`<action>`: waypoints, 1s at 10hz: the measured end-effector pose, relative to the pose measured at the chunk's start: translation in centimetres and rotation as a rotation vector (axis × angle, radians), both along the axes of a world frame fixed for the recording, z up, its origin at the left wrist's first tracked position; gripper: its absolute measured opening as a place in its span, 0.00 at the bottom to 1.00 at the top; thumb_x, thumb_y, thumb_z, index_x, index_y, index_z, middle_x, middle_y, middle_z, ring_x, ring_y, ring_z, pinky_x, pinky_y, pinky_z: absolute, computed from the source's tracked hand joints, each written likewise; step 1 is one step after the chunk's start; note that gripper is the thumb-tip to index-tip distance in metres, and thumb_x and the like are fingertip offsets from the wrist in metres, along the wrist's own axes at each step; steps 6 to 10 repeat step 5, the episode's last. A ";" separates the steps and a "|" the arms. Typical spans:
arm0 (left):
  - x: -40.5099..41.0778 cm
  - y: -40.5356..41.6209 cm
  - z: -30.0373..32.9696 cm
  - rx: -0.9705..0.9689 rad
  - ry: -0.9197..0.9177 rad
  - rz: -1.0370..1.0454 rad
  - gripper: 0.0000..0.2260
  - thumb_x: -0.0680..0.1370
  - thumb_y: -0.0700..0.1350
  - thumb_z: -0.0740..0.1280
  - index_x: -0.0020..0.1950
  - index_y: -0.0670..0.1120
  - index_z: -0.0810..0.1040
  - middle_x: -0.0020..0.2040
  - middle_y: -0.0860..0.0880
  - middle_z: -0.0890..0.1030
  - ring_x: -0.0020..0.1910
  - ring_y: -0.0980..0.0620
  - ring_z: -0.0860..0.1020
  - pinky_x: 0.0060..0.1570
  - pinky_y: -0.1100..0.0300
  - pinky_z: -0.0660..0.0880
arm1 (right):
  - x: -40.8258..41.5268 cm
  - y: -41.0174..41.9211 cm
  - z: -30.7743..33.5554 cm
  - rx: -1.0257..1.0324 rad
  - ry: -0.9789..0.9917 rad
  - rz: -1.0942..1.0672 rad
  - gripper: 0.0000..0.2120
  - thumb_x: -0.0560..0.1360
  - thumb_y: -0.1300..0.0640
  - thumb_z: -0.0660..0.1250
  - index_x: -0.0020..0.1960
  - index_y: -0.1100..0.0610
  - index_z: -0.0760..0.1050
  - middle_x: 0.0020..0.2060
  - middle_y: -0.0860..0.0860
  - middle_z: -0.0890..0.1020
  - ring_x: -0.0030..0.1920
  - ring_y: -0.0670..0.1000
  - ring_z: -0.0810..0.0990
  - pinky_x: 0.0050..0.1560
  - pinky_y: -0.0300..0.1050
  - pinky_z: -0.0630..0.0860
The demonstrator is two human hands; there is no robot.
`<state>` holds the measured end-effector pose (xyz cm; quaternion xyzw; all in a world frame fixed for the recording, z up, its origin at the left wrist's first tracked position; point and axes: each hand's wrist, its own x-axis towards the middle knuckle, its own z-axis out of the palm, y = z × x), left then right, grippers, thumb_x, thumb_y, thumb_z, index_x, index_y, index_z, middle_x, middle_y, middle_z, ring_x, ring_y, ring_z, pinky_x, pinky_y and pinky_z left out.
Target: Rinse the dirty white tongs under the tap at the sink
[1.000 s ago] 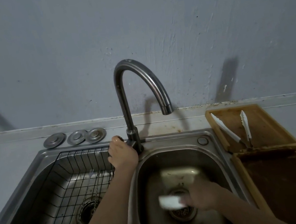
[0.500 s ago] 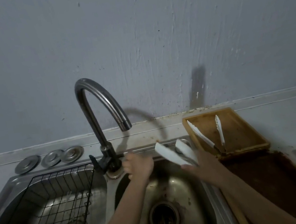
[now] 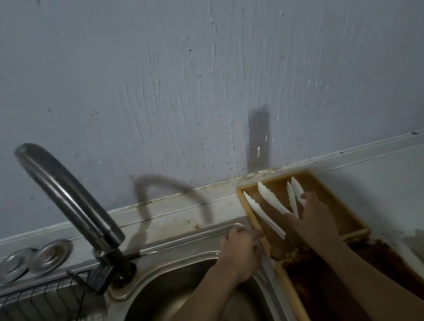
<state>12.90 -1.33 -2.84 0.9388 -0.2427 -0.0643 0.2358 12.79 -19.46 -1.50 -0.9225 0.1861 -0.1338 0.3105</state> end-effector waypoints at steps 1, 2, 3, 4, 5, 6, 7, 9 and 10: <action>0.5 -0.2 -0.9 0.069 0.008 -0.033 0.19 0.76 0.45 0.60 0.66 0.58 0.71 0.57 0.48 0.72 0.63 0.46 0.67 0.60 0.50 0.66 | 0.8 -0.4 -1.0 0.016 0.058 -0.004 0.28 0.70 0.54 0.72 0.64 0.61 0.65 0.56 0.59 0.77 0.54 0.56 0.78 0.47 0.44 0.75; 0.9 -0.2 -1.2 0.129 0.048 -0.058 0.22 0.76 0.44 0.60 0.69 0.59 0.67 0.64 0.46 0.70 0.69 0.44 0.62 0.65 0.48 0.62 | 1.0 -0.4 -1.4 0.034 0.074 0.011 0.26 0.70 0.54 0.71 0.63 0.61 0.65 0.56 0.58 0.76 0.53 0.56 0.77 0.46 0.43 0.73; 1.3 -0.1 -1.2 0.150 0.070 -0.082 0.24 0.76 0.42 0.61 0.71 0.58 0.65 0.67 0.45 0.68 0.72 0.44 0.58 0.66 0.48 0.60 | 0.9 -0.2 -1.5 0.027 0.072 0.022 0.25 0.72 0.53 0.69 0.63 0.61 0.65 0.56 0.59 0.76 0.53 0.56 0.77 0.49 0.47 0.75; 1.2 0.5 0.3 0.134 0.157 -0.049 0.24 0.76 0.41 0.60 0.71 0.56 0.66 0.69 0.44 0.68 0.71 0.43 0.61 0.67 0.45 0.63 | 0.1 0.3 -0.3 -0.026 0.048 0.026 0.25 0.73 0.52 0.67 0.65 0.61 0.66 0.58 0.59 0.76 0.57 0.57 0.76 0.55 0.52 0.76; 1.2 0.7 3.6 -0.022 0.236 -0.020 0.20 0.78 0.41 0.59 0.70 0.51 0.68 0.69 0.45 0.71 0.69 0.45 0.68 0.66 0.48 0.68 | -0.6 0.7 2.5 -0.016 -0.072 0.089 0.22 0.74 0.53 0.66 0.65 0.59 0.69 0.61 0.57 0.76 0.60 0.55 0.75 0.58 0.50 0.73; 1.2 0.7 3.6 -0.022 0.236 -0.020 0.20 0.78 0.41 0.59 0.70 0.51 0.68 0.69 0.45 0.71 0.69 0.45 0.68 0.66 0.48 0.68 | -0.6 0.7 2.5 -0.016 -0.072 0.089 0.22 0.74 0.53 0.66 0.65 0.59 0.69 0.61 0.57 0.76 0.60 0.55 0.75 0.58 0.50 0.73; 1.2 0.7 3.6 -0.022 0.236 -0.020 0.20 0.78 0.41 0.59 0.70 0.51 0.68 0.69 0.45 0.71 0.69 0.45 0.68 0.66 0.48 0.68 | -0.6 0.7 2.5 -0.016 -0.072 0.089 0.22 0.74 0.53 0.66 0.65 0.59 0.69 0.61 0.57 0.76 0.60 0.55 0.75 0.58 0.50 0.73; 1.2 0.7 3.6 -0.022 0.236 -0.020 0.20 0.78 0.41 0.59 0.70 0.51 0.68 0.69 0.45 0.71 0.69 0.45 0.68 0.66 0.48 0.68 | -0.6 0.7 2.5 -0.016 -0.072 0.089 0.22 0.74 0.53 0.66 0.65 0.59 0.69 0.61 0.57 0.76 0.60 0.55 0.75 0.58 0.50 0.73; 1.2 0.7 3.6 -0.022 0.236 -0.020 0.20 0.78 0.41 0.59 0.70 0.51 0.68 0.69 0.45 0.71 0.69 0.45 0.68 0.66 0.48 0.68 | -0.6 0.7 2.5 -0.016 -0.072 0.089 0.22 0.74 0.53 0.66 0.65 0.59 0.69 0.61 0.57 0.76 0.60 0.55 0.75 0.58 0.50 0.73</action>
